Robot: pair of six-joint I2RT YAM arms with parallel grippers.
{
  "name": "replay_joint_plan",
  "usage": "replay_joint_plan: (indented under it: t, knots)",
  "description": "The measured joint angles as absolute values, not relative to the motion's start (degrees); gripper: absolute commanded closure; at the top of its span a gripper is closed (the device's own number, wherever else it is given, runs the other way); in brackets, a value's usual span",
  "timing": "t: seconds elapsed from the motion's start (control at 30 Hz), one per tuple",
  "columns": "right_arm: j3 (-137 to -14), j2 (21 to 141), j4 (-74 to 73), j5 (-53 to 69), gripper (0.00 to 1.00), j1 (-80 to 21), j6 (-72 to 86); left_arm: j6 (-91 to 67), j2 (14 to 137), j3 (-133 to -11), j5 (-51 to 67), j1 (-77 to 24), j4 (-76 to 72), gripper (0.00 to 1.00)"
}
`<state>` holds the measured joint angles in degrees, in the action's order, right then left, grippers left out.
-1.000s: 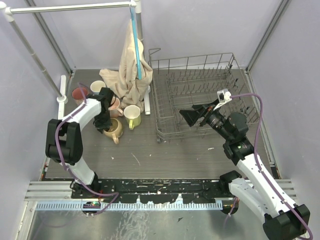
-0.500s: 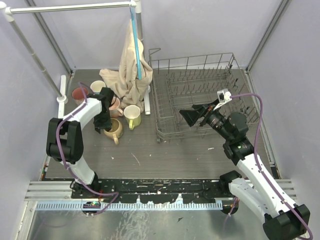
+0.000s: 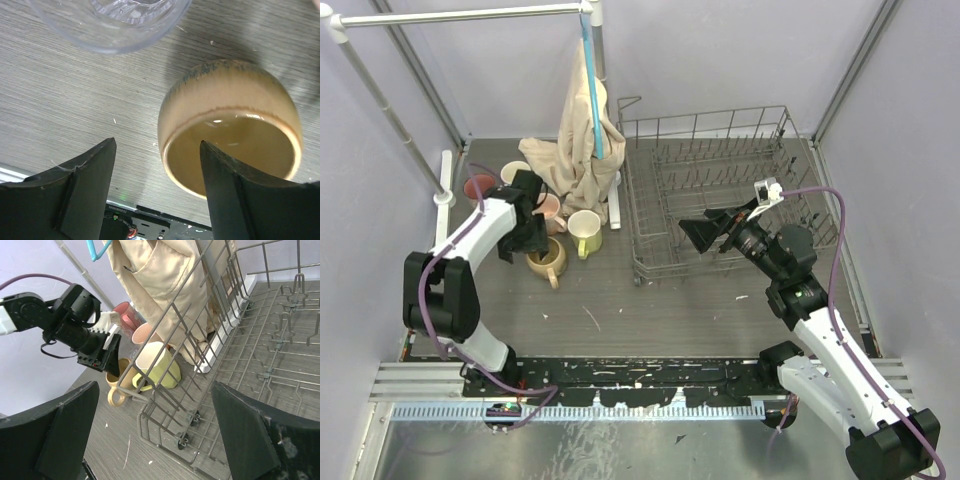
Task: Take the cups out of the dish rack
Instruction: Place the cup at the center of the board, then reset both arms
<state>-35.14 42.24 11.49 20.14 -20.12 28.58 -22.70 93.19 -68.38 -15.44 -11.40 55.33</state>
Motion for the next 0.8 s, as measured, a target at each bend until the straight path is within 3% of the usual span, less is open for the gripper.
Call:
replay_joint_plan:
  t: [0.07,0.17,0.57,0.8]
  knots:
    - [-35.14,42.24,11.49,20.05,0.00,-20.12,28.56,-22.76,91.31,-68.38,-14.59,-11.40,55.37,0.19]
    - [-35.14,42.22,11.46,19.77,0.00,-20.12,28.58,-22.90,88.05,-68.69,-13.23,-11.40,55.61,0.01]
    - [-36.25,42.81,7.57,13.63,0.00,-20.12,28.60,-24.99,70.26,-70.57,-6.33,-11.40,55.22,0.02]
    - [-36.45,43.00,7.16,12.21,0.00,-20.12,28.60,-25.78,67.00,-71.40,-4.45,-11.40,55.13,0.02]
